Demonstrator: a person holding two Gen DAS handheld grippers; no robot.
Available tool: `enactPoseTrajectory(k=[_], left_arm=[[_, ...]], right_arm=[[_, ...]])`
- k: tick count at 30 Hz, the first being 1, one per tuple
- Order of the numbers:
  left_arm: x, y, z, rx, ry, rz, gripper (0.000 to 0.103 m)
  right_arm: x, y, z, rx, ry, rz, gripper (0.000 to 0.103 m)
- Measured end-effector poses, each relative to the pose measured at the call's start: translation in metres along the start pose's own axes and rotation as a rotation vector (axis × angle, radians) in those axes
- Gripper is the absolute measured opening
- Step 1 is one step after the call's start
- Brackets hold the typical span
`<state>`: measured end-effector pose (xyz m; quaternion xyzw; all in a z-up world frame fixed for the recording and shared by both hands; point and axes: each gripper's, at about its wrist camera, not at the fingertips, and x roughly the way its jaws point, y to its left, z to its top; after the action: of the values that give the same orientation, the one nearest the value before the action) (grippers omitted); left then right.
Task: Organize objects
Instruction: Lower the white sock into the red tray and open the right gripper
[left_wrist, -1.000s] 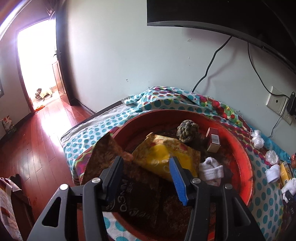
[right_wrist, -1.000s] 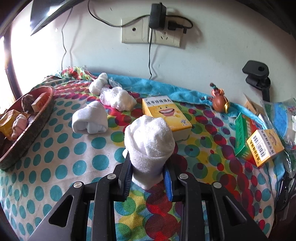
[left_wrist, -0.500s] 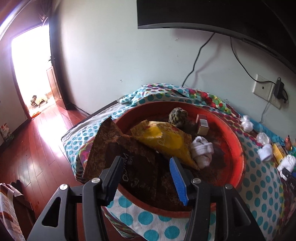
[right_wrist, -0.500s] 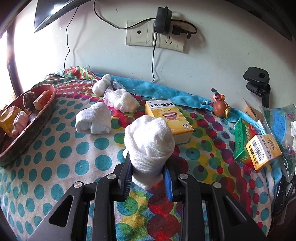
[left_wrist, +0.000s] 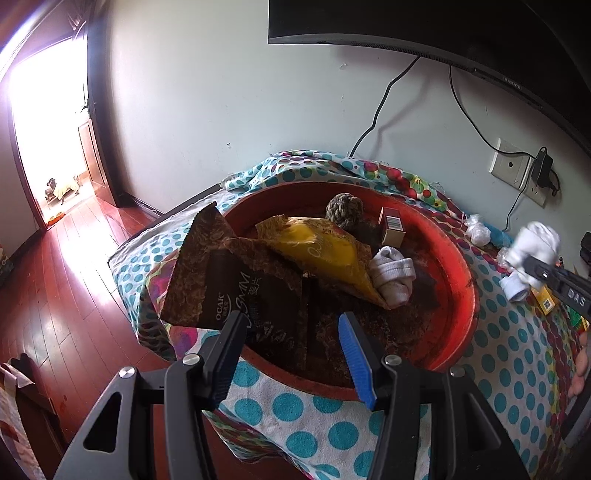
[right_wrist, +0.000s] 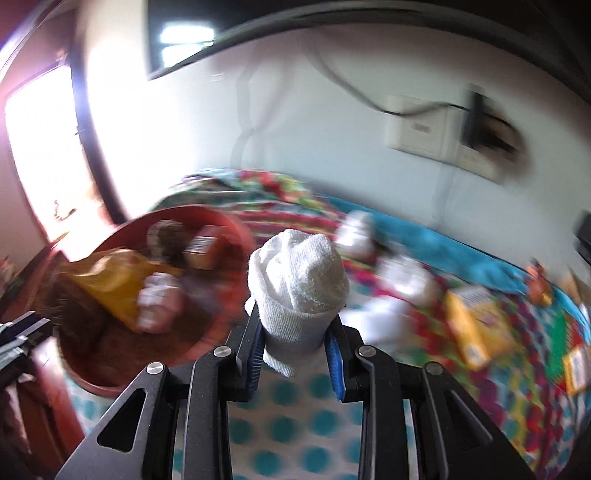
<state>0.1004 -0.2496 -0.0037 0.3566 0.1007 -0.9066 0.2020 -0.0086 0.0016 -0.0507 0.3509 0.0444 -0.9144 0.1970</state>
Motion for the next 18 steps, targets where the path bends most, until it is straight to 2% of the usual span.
enactPoseTrajectory(k=[4, 8, 18], left_arm=[[0.002, 0.005, -0.002, -0.004, 0.002, 0.005, 0.053], [0.002, 0.007, -0.003, -0.005, -0.001, -0.004, 0.053], [0.008, 0.009, -0.006, 0.011, 0.014, -0.025, 0.053]], right_arm=[[0.019, 0.047, 0.014, -0.065, 0.03, 0.066, 0.027], [0.043, 0.08, 0.02, -0.117, 0.076, 0.065, 0.027], [0.098, 0.093, 0.027, -0.142, 0.209, 0.002, 0.028]])
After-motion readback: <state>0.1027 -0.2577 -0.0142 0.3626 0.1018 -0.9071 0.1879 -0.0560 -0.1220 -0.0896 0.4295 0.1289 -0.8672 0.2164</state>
